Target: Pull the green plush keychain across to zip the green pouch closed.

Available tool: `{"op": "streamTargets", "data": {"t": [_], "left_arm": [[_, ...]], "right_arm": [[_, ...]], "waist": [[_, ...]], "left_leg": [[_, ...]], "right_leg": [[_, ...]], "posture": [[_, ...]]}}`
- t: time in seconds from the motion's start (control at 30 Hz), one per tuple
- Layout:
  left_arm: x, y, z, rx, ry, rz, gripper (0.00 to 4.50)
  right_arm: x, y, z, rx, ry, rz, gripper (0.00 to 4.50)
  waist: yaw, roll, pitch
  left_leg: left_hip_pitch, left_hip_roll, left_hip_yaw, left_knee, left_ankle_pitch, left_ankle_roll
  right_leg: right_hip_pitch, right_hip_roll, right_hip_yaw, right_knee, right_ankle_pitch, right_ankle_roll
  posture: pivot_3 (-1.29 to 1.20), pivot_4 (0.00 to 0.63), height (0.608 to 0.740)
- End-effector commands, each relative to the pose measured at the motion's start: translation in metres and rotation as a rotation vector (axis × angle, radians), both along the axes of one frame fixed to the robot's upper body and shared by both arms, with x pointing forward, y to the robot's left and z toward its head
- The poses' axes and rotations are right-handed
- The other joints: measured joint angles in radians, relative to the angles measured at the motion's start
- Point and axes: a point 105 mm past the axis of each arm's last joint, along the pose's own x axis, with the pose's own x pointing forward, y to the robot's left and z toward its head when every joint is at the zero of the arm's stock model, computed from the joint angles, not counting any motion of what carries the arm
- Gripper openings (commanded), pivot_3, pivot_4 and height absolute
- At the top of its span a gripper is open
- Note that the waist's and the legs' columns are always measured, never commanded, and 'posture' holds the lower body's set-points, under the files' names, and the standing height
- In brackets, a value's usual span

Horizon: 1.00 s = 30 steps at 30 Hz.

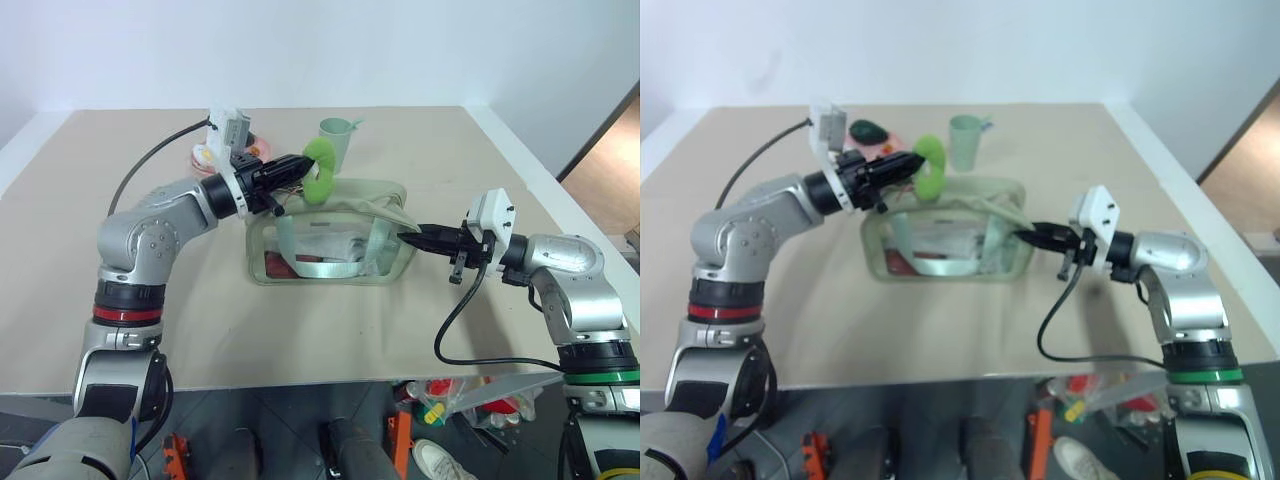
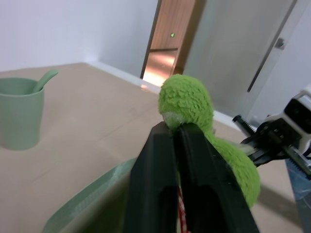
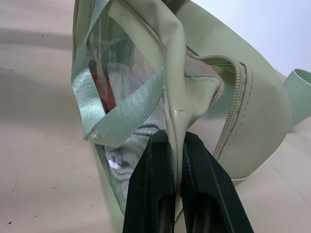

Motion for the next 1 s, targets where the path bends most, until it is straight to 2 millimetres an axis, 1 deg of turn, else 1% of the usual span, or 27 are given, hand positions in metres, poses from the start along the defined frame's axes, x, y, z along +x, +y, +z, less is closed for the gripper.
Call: {"op": "streamTargets", "data": {"t": [0.03, 0.1, 0.17, 0.27, 0.37, 0.43, 0.5, 0.57, 0.7, 0.77, 0.83, 0.87, 0.93, 1.0], "left_arm": [[-0.010, 0.007, 0.014, 0.049, -0.077, -0.023, 1.69], [-0.016, 0.013, 0.020, 0.084, -0.109, -0.025, 2.31], [-0.022, 0.019, 0.020, 0.140, -0.123, -0.033, 3.09], [-0.034, 0.035, 0.008, 0.259, -0.116, -0.038, 4.02], [-0.048, 0.057, -0.003, 0.334, -0.100, -0.005, 4.02], [-0.053, 0.067, -0.009, 0.348, -0.093, 0.025, 4.02], [-0.055, 0.075, -0.017, 0.370, -0.095, 0.070, 4.02], [-0.051, 0.081, -0.028, 0.359, -0.114, 0.140, 4.02], [-0.045, 0.077, -0.041, 0.325, -0.141, 0.191, 2.96], [-0.037, 0.079, -0.048, 0.324, -0.147, 0.239, 2.26], [-0.028, 0.080, -0.042, 0.265, -0.169, 0.290, 1.59], [-0.025, 0.077, -0.040, 0.239, -0.178, 0.291, 1.16], [-0.022, 0.071, -0.041, 0.224, -0.182, 0.274, 0.55], [-0.021, 0.067, -0.044, 0.226, -0.180, 0.251, 0.55]], "right_arm": [[-0.003, -0.003, 0.007, -0.018, -0.026, -0.004, 0.00], [-0.003, -0.003, 0.008, -0.020, -0.027, -0.003, 0.00], [-0.002, -0.003, 0.009, -0.021, -0.028, -0.003, 0.00], [-0.002, -0.002, 0.010, -0.024, -0.030, 0.000, 0.00], [-0.001, -0.001, 0.012, -0.026, -0.032, 0.002, 0.00], [0.000, -0.001, 0.013, -0.026, -0.033, 0.003, 0.00], [0.000, -0.001, 0.013, -0.025, -0.032, 0.005, 0.00], [0.000, -0.001, 0.013, -0.024, -0.030, 0.007, 0.00], [0.000, 0.001, 0.013, -0.023, -0.028, 0.012, 0.00], [0.000, 0.001, 0.013, -0.024, -0.028, 0.015, 0.00], [0.001, 0.002, 0.014, -0.022, -0.028, 0.016, 0.00], [0.001, 0.003, 0.014, -0.021, -0.027, 0.018, 0.00], [0.000, 0.004, 0.015, -0.019, -0.023, 0.021, 0.00], [-0.001, 0.004, 0.016, 0.000, 0.014, 0.022, 0.00]], "waist": [[0.000, 0.000, 0.000], [0.000, 0.000, 0.000], [0.000, 0.000, 0.000], [-0.002, 0.000, 0.000], [-0.004, 0.000, 0.000], [-0.003, 0.000, 0.000], [0.000, 0.000, 0.000], [0.002, 0.000, 0.000], [0.003, 0.000, 0.000], [0.003, 0.000, 0.000], [0.002, 0.000, 0.000], [0.003, 0.000, 0.000], [0.004, 0.000, 0.000], [0.003, 0.000, 0.000]], "left_leg": [[0.000, 0.000, 0.000, 0.000, 0.000, 0.000], [0.000, 0.000, 0.000, 0.000, 0.000, 0.000], [0.000, 0.001, 0.000, 0.000, 0.000, 0.000], [0.000, 0.000, 0.000, -0.001, 0.000, 0.000], [0.000, 0.000, 0.000, -0.001, 0.000, 0.000], [0.000, 0.001, 0.000, -0.001, 0.000, 0.000], [0.000, 0.001, 0.000, 0.000, 0.000, 0.000], [0.000, 0.000, 0.000, 0.000, 0.000, 0.000], [0.000, 0.000, 0.000, 0.001, 0.000, 0.000], [0.000, 0.000, 0.000, 0.001, 0.000, 0.000], [0.000, 0.000, 0.001, 0.001, 0.000, 0.000], [0.000, 0.000, 0.001, 0.001, 0.000, 0.000], [0.000, 0.000, 0.000, 0.001, 0.000, 0.000], [0.000, 0.000, 0.001, 0.001, 0.000, 0.000]], "right_leg": [[0.000, 0.000, 0.000, 0.000, 0.000, 0.000], [0.000, 0.000, 0.000, 0.000, 0.000, 0.000], [0.000, 0.000, 0.000, 0.000, 0.000, 0.000], [-0.001, 0.000, 0.000, 0.000, 0.000, 0.000], [0.000, 0.000, 0.000, 0.000, -0.001, -0.001], [-0.001, -0.001, -0.001, 0.000, -0.001, -0.001], [-0.001, -0.001, -0.001, 0.000, -0.002, -0.001], [-0.001, -0.001, -0.001, 0.000, -0.003, -0.004], [0.000, -0.001, -0.001, 0.000, -0.004, -0.005], [0.000, -0.001, -0.001, 0.000, -0.003, -0.005], [0.000, -0.001, 0.000, 0.000, -0.002, -0.004], [0.000, -0.001, 0.000, 0.000, -0.002, -0.003], [0.000, -0.001, -0.001, 0.000, 0.000, -0.001], [0.000, -0.001, -0.001, 0.000, 0.000, -0.001]], "posture": [[0.00, 0.150, 0.740], [0.00, 0.150, 0.740], [0.00, 0.150, 0.740], [0.00, 0.150, 0.740], [0.00, 0.150, 0.740], [0.00, 0.150, 0.740], [0.00, 0.150, 0.740], [0.00, 0.150, 0.740], [0.00, 0.150, 0.740], [0.00, 0.150, 0.740], [0.00, 0.150, 0.740], [0.00, 0.150, 0.740], [0.00, 0.150, 0.740], [0.00, 0.150, 0.740]]}}
